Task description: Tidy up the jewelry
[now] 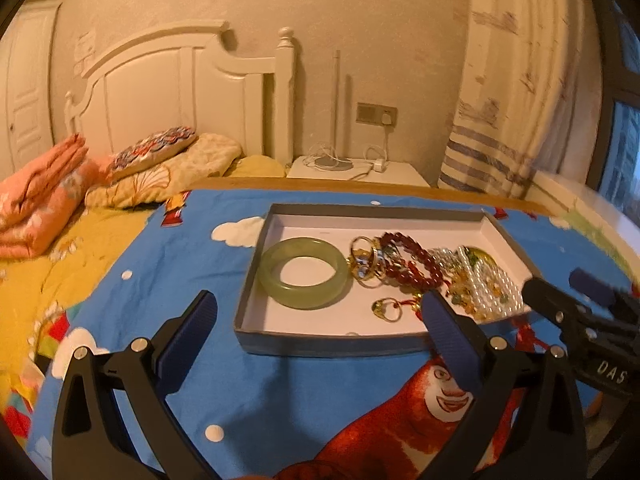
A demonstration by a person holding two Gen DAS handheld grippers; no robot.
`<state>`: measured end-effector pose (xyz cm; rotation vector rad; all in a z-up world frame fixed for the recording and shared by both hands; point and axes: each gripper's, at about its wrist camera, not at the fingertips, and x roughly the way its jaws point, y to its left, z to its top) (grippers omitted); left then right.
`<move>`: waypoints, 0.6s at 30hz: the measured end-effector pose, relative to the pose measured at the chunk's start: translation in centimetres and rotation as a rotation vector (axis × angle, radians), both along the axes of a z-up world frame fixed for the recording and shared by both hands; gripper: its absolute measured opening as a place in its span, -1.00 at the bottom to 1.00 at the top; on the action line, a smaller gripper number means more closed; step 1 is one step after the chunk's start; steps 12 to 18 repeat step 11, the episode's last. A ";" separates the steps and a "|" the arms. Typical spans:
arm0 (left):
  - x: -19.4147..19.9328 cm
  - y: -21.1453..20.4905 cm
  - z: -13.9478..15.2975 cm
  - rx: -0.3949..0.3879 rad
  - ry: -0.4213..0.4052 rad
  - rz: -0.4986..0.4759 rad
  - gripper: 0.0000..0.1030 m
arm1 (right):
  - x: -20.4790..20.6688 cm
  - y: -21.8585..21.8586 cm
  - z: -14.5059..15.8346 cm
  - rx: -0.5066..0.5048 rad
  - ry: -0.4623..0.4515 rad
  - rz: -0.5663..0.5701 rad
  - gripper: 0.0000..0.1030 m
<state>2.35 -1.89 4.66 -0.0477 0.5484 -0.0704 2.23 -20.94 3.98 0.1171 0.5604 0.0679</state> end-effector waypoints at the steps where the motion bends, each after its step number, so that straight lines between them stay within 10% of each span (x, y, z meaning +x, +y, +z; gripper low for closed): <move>1: 0.2 0.4 0.0 -0.020 0.011 0.004 0.96 | 0.0 -0.1 -0.1 0.004 0.004 0.000 0.78; 9: 0.6 2.2 -2.1 0.076 0.314 -0.006 0.96 | -1.2 0.9 -1.1 -0.053 0.238 0.083 0.78; 18: 0.0 2.8 -3.1 0.123 0.343 0.013 0.96 | -2.2 1.6 -2.1 -0.080 0.295 0.103 0.78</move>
